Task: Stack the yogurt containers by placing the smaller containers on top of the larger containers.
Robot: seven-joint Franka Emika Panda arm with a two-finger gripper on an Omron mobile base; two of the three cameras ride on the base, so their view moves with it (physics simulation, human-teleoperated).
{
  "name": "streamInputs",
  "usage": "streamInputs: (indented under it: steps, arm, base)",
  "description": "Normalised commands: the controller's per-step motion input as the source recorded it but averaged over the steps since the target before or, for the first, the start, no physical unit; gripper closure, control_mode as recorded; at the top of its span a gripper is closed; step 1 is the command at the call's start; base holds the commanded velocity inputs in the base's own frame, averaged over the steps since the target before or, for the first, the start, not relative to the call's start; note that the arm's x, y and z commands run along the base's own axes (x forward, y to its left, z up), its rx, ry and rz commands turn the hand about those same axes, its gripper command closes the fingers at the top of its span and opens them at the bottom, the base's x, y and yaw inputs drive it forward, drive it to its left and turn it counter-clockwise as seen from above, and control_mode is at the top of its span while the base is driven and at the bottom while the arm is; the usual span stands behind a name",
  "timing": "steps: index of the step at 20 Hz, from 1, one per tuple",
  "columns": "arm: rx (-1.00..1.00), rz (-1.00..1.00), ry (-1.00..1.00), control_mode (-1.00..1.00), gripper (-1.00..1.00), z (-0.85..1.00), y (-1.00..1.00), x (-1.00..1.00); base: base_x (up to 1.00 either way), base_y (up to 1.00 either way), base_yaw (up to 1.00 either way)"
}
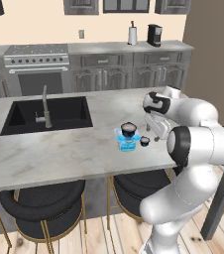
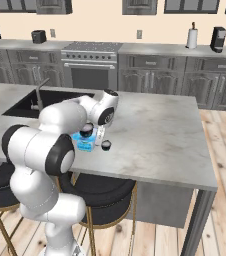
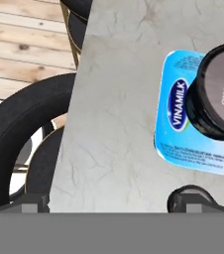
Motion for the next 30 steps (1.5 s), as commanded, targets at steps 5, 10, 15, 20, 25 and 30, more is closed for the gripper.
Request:
streamInputs:
  steps: [5,10,15,20,25,30]
  arm:
    - [0.00,0.00,0.00,-1.00,-1.00,-0.04,0.00,0.00]
    - [0.00,0.00,0.00,-1.00,-1.00,-0.02,0.00,0.00]
    - [0.00,0.00,0.00,-1.00,-1.00,-0.02,0.00,0.00]
    - [0.00,0.00,0.00,-1.00,-1.00,-0.08,0.00,0.00]
    - [0.00,0.00,0.00,-1.00,-1.00,-0.11,0.00,0.03]
    - [0.00,0.00,0.00,-1.00,-1.00,-0.08,0.00,0.09]
  base:
    - [0.00,0.00,0.00]
    - [0.00,0.00,0.00]
    - [0.00,0.00,0.00]
    - [0.00,0.00,0.00]
    - [0.00,0.00,0.00]
    - [0.00,0.00,0.00]
